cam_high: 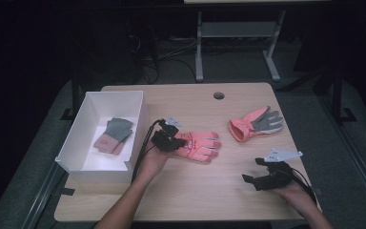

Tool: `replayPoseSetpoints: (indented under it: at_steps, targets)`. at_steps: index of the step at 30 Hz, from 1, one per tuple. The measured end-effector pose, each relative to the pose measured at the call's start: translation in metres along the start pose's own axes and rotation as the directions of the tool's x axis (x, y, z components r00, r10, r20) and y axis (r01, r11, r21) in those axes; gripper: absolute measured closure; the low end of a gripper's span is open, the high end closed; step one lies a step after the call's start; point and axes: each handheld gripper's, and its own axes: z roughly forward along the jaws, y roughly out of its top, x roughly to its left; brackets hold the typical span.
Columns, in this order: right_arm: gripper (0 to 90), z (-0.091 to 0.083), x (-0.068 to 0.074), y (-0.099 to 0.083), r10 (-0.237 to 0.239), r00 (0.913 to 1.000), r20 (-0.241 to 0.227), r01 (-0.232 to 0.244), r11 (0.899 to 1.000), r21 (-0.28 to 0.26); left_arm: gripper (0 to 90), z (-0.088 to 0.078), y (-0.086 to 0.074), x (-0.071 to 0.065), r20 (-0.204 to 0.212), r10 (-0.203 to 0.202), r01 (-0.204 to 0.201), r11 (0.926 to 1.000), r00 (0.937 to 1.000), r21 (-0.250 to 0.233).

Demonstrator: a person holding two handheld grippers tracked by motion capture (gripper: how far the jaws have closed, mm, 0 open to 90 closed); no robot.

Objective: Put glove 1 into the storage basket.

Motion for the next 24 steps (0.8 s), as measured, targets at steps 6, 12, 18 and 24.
replayPoseSetpoints:
  at_steps: [6,12,18,24]
  targets:
    - [13.9,0.000,-0.001,0.000,0.000,1.0000,-0.002,0.000,1.000,0.000,89.8,0.007,0.010,0.008,-0.032,-0.019,0.019,0.9997,0.9993,-0.016]
    - [13.9,0.000,-0.001,0.002,0.006,1.0000,0.000,-0.006,1.000,-0.003,89.8,0.011,0.007,0.007,-0.021,-0.024,0.024,0.9997,0.9995,-0.005]
    - [13.8,0.003,-0.004,0.008,0.012,0.9998,0.015,-0.012,1.000,-0.002,87.6,0.007,0.002,0.008,-0.003,-0.027,0.027,0.9996,0.9996,-0.004]
    - [13.5,0.007,-0.009,0.017,0.018,0.9988,0.045,-0.018,1.000,-0.012,67.9,0.007,-0.001,0.005,0.004,-0.012,0.012,0.9999,0.9999,0.006]
